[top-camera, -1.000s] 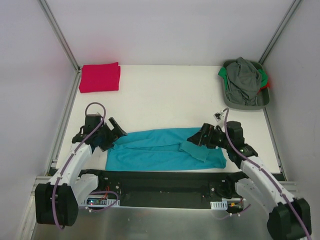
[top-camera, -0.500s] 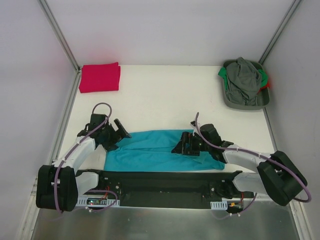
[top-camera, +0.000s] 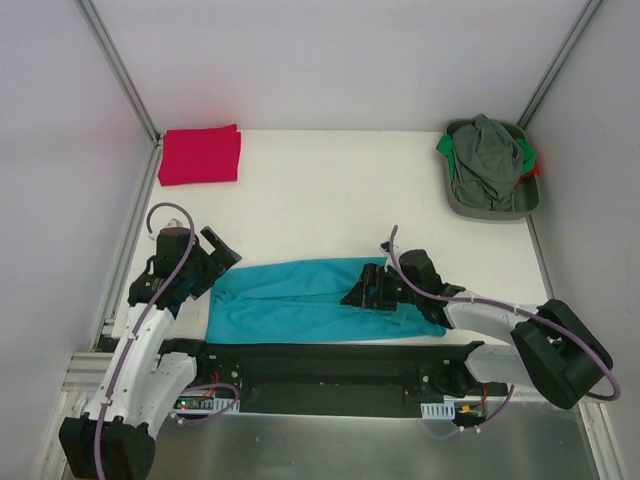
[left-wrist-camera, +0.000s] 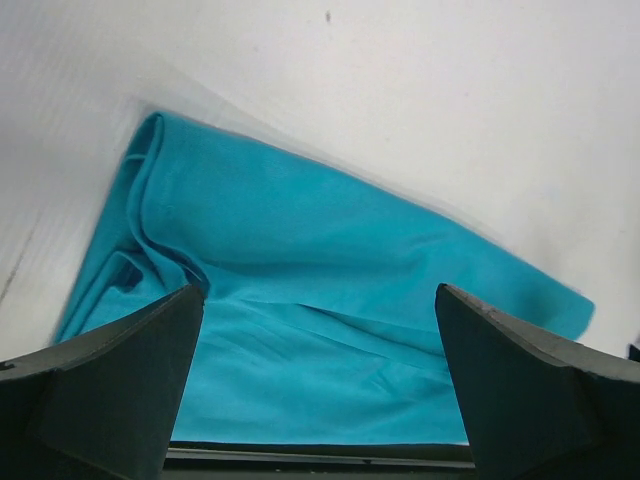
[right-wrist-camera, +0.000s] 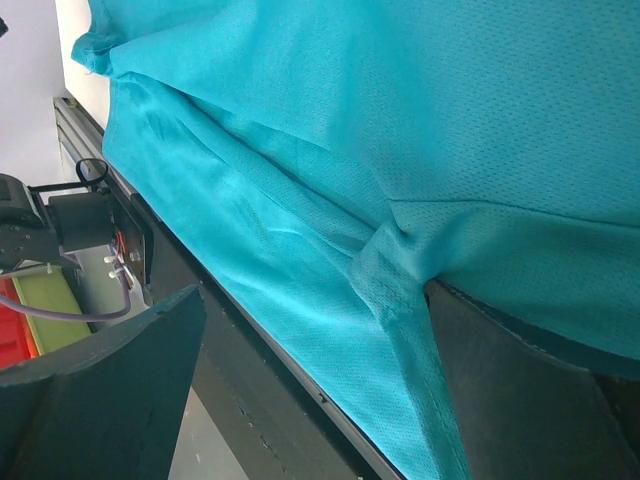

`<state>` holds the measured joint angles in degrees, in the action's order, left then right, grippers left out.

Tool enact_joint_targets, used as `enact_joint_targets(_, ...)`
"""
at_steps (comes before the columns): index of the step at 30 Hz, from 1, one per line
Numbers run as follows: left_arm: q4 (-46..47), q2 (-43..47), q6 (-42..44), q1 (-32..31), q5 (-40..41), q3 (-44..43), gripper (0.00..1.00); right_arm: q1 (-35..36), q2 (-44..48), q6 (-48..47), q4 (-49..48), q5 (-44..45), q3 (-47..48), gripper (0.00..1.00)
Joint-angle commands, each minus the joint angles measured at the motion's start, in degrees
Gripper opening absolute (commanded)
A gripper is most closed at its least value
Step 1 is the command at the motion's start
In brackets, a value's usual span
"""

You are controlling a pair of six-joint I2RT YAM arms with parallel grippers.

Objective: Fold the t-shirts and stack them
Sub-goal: Fold the other side of the tshirt into a rectangle

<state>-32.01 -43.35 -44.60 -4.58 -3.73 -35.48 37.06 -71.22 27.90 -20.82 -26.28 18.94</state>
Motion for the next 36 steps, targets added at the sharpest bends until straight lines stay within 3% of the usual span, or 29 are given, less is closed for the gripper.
enact_joint_targets(1, 2.0, 1.5, -3.1, -0.9, -4.7, -0.7, 0.99, 0.2, 0.1, -0.8, 2.9, 3.3, -2.6, 0.96)
enact_joint_targets(3, 6.8, -1.9, -3.0, -2.8, -9.4, -0.3, 0.99, 0.2, 0.2, -0.7, 2.9, 3.8, -3.0, 0.96)
enact_joint_targets(6, 8.4, -8.3, -3.8, -8.0, -8.8, -2.3, 0.99, 0.2, 0.6, -0.7, 2.9, 4.0, -3.6, 0.96)
enact_joint_targets(9, 9.6, -14.4, -3.3, -11.8, -4.2, -4.1, 0.99, 0.2, 1.7, -0.3, 2.9, 4.7, -4.4, 0.96)
enact_joint_targets(15, 8.4, -22.5, -1.8, -11.8, 2.3, -2.6, 0.99, 0.2, 3.7, 0.0, 4.9, 5.5, -5.1, 0.96)
enact_joint_targets(28, -2.1, -17.5, -1.6, -6.7, 16.6, 2.2, 0.99, 0.2, 4.8, -1.4, 13.9, 9.9, -3.4, 0.96)
enact_joint_targets(34, -4.8, -12.0, -1.7, -6.7, 13.6, -1.0, 0.99, 0.3, 7.3, -3.0, 18.2, 9.5, -0.5, 0.96)
enact_joint_targets(36, -4.8, -9.3, -1.2, -6.7, 9.0, -2.9, 0.99, 0.2, 9.7, -4.0, 20.5, 9.5, 0.9, 0.96)
